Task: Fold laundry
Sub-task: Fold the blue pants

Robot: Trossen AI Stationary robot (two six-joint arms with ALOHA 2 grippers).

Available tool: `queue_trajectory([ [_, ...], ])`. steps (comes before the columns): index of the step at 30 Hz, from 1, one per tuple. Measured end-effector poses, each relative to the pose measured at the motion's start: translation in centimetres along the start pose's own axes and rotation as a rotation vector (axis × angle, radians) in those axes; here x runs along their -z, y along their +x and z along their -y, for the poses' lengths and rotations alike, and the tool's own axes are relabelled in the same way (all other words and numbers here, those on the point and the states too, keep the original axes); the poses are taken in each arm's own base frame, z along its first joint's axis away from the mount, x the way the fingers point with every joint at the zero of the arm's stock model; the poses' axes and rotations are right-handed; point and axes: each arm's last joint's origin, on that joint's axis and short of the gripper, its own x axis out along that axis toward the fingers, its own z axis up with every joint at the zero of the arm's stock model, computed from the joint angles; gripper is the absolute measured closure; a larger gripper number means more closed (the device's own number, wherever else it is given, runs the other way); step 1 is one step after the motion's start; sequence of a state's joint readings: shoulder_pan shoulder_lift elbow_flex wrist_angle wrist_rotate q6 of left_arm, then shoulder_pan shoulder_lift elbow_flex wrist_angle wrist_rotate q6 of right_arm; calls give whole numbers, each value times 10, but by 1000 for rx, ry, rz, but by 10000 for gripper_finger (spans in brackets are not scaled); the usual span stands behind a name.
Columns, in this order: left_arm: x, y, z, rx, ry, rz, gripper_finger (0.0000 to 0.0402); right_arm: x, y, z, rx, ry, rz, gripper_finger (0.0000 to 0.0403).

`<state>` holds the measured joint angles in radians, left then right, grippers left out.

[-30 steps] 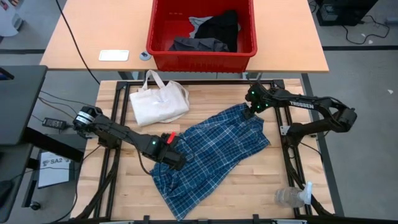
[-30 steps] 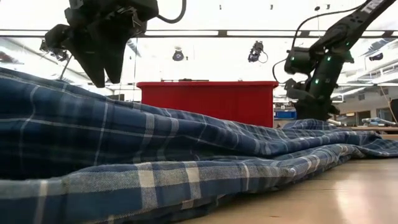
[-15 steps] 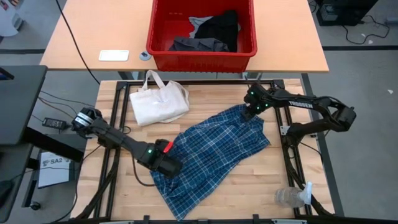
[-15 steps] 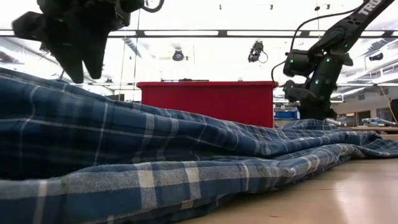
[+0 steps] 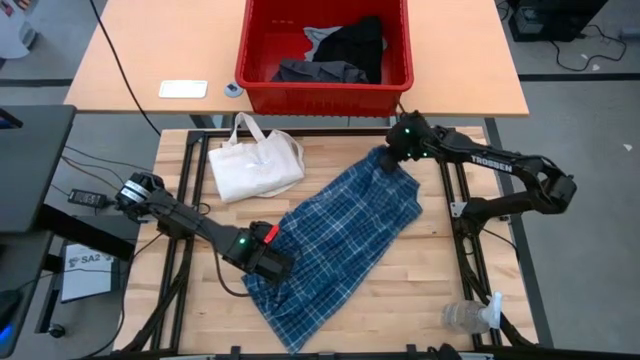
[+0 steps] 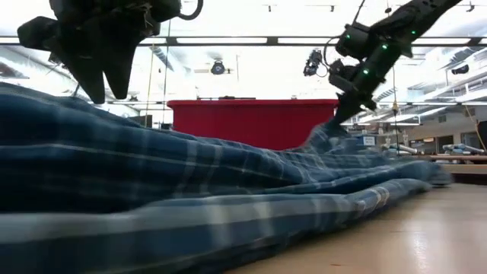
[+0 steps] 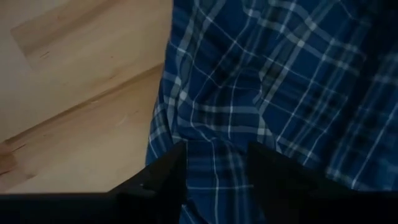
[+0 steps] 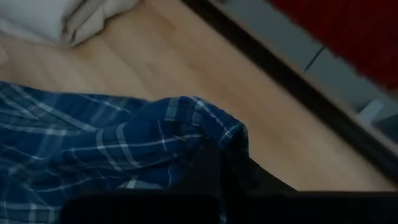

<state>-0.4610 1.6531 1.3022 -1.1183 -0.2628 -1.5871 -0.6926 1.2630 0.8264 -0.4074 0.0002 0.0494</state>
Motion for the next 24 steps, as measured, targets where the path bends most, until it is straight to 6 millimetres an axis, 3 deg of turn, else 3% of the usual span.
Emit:
queue_trajectory([
  [7, 0, 0, 0, -2, -21, -4, 225, 10, 47, 12, 71, -41, -126, 391],
  [12, 1, 0, 0, -4, -45, -27, 225, 21, 58, 15, 57, 35, -234, 318],
  [17, 3, 0, -1, -7, 62, -83, 225, 17, 35, 8, -23, 88, -207, 232],
  [21, 4, 0, 1, 20, 401, -82, 225, 8, 1, -8, -133, 62, -88, 184],
  [24, 5, -1, 3, 56, 691, -72, 225, 6, -24, -29, -228, -4, -5, 173],
])
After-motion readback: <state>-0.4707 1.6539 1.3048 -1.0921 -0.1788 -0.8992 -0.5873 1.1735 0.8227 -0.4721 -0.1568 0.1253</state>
